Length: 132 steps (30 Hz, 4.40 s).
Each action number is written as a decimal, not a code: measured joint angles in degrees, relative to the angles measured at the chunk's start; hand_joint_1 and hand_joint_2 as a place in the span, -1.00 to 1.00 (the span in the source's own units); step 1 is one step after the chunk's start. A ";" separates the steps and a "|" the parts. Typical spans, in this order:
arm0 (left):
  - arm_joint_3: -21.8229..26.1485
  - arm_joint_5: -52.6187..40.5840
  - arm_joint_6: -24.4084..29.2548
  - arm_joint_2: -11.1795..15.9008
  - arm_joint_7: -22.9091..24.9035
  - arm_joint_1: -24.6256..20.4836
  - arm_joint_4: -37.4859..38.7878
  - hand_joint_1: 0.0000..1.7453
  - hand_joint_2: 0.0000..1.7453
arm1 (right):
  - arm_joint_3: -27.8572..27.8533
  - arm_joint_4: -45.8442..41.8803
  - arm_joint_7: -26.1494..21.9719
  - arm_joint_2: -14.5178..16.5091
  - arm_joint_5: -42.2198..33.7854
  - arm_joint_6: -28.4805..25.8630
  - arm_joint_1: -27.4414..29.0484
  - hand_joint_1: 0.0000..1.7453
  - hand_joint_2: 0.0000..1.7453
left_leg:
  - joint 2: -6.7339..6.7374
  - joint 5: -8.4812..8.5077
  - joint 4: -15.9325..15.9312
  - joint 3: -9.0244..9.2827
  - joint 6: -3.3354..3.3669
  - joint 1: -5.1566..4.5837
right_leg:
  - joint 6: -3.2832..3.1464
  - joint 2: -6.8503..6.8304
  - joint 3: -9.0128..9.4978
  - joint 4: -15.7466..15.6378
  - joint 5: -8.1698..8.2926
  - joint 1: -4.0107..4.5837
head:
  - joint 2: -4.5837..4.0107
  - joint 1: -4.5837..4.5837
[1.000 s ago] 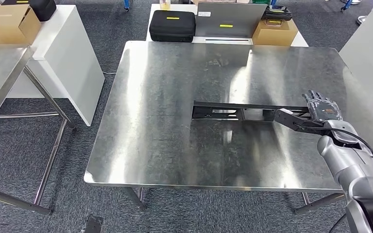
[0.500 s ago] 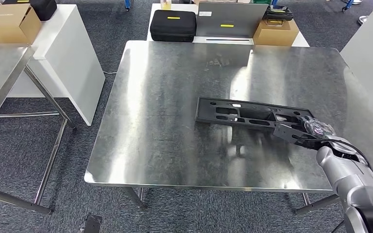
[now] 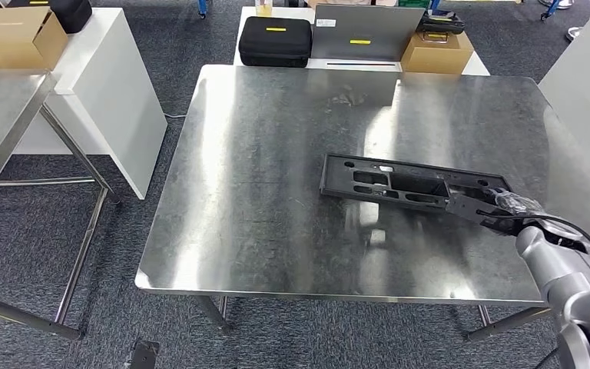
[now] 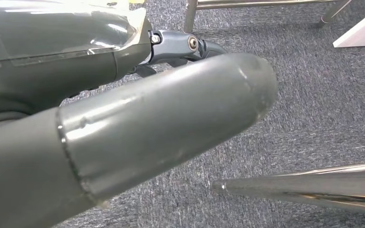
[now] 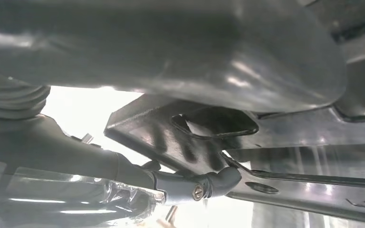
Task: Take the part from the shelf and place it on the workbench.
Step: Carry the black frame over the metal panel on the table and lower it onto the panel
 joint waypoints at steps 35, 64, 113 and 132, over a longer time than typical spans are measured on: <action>4.49 3.35 -0.92 -1.57 -0.03 -0.14 0.00 -1.00 -1.00 | 4.16 -2.12 2.51 -6.87 9.78 2.04 -22.87 -1.00 -1.00 | -0.01 0.03 0.01 -0.30 0.01 -0.06 | 0.03 -0.04 -0.29 0.13 0.02 -0.04 | 0.00 0.02; 9.07 1.99 -1.42 -5.34 1.23 1.40 0.09 -1.00 -1.00 | -93.16 -78.91 -27.54 15.75 11.54 -14.50 55.07 -1.00 -1.00 | -1.96 -1.82 0.03 1.36 -0.29 0.52 | 0.14 -1.91 1.99 -0.02 -2.30 0.47 | 0.00 0.49; 3.89 -8.88 -6.55 -0.81 11.49 1.25 0.16 -1.00 -1.00 | -102.51 5.72 -11.14 29.93 23.26 -22.12 45.32 -1.00 -1.00 | 0.23 -11.67 17.26 -5.81 -3.01 1.48 | -3.74 -0.07 1.82 2.21 -3.41 -0.14 | 0.00 -0.19; 3.89 -9.10 -6.78 -0.38 11.47 0.88 0.15 -1.00 -1.00 | -101.69 6.43 -11.49 30.48 22.93 -18.53 45.03 -1.00 -1.00 | 1.12 -2.42 -2.15 4.74 0.71 0.59 | -2.40 -0.14 -5.97 16.86 -10.65 0.48 | 0.00 0.05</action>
